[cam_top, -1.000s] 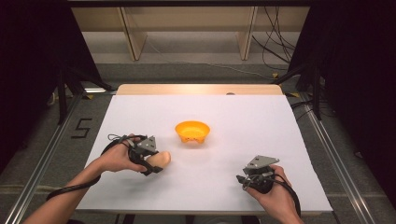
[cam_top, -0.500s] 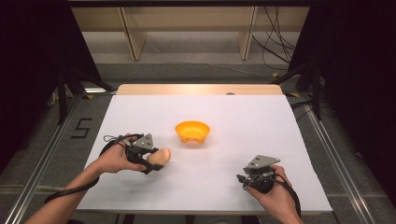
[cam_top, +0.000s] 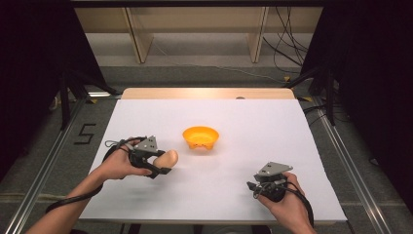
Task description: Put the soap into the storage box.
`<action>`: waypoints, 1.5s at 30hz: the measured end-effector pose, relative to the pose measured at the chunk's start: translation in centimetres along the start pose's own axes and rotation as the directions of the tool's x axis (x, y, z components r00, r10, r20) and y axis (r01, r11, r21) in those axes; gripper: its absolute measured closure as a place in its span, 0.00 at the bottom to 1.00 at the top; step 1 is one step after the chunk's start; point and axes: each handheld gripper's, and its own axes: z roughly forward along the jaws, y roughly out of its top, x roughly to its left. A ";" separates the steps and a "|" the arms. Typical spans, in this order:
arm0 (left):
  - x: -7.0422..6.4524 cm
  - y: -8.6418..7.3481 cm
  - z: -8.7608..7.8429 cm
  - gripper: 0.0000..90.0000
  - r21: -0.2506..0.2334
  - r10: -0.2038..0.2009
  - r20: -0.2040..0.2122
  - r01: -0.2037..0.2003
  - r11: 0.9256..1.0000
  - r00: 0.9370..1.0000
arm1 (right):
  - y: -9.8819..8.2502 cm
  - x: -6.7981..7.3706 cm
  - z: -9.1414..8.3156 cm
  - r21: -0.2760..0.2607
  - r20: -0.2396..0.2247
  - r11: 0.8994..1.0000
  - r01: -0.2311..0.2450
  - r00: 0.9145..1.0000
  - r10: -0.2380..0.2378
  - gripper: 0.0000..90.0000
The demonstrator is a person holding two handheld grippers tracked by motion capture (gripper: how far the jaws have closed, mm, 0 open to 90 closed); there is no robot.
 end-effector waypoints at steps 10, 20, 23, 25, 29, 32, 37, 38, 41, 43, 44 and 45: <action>0.2 0.5 -0.1 0.36 -0.041 -0.019 -0.014 0.019 0.999 1.000 | 0.0 -0.1 0.0 -0.015 0.008 1.000 0.004 1.000 -0.003 0.69; 0.8 1.0 -0.2 0.36 -0.052 -0.008 -0.028 0.007 0.999 1.000 | 0.0 0.0 -0.1 -0.023 0.008 1.000 -0.017 1.000 0.017 0.68; 0.9 1.2 -0.2 0.36 -0.069 -0.018 -0.028 0.016 0.997 0.999 | 0.0 -0.2 -0.1 -0.030 0.012 1.000 -0.004 1.000 0.005 0.68; 1.0 1.5 -0.3 0.36 -0.074 -0.012 -0.033 0.009 0.997 0.999 | 0.0 -0.1 -0.1 -0.023 0.009 1.000 -0.014 1.000 0.014 0.68; 1.1 1.8 -0.2 0.36 -0.082 -0.012 -0.035 0.009 0.997 0.999 | 0.0 -0.1 -0.1 -0.026 0.010 1.000 -0.017 1.000 0.017 0.68; 1.2 2.0 -0.1 0.36 -0.086 -0.011 -0.038 0.008 0.996 0.999 | -0.1 -0.2 -0.1 -0.031 0.014 1.000 -0.003 1.000 0.004 0.68; 1.4 2.3 0.1 0.36 -0.084 -0.001 -0.041 -0.002 0.996 0.999 | -0.1 -0.2 -0.1 -0.028 0.016 1.000 0.001 1.000 0.000 0.68; 1.4 2.4 0.1 0.36 -0.082 0.006 -0.040 -0.010 0.997 0.999 | -0.1 -0.2 -0.1 -0.028 0.016 1.000 0.001 1.000 0.000 0.68; 1.5 2.6 0.2 0.36 -0.086 0.008 -0.045 -0.012 0.996 0.999 | -0.1 -0.2 -0.1 -0.031 0.018 1.000 0.000 1.000 0.001 0.68; 1.6 2.8 0.3 0.36 -0.093 0.006 -0.056 -0.011 0.996 0.998 | 0.0 -0.2 -0.2 -0.028 0.016 0.999 -0.016 1.000 0.016 0.68; 1.6 2.8 0.3 0.36 -0.097 0.005 -0.057 -0.010 0.995 0.998 | 0.0 -0.2 -0.2 -0.029 0.017 0.999 -0.016 1.000 0.016 0.68; 1.7 2.9 0.3 0.36 -0.096 0.022 -0.057 -0.028 0.995 0.998 | -0.1 -0.3 -0.1 -0.035 0.021 0.999 0.001 1.000 0.000 0.68</action>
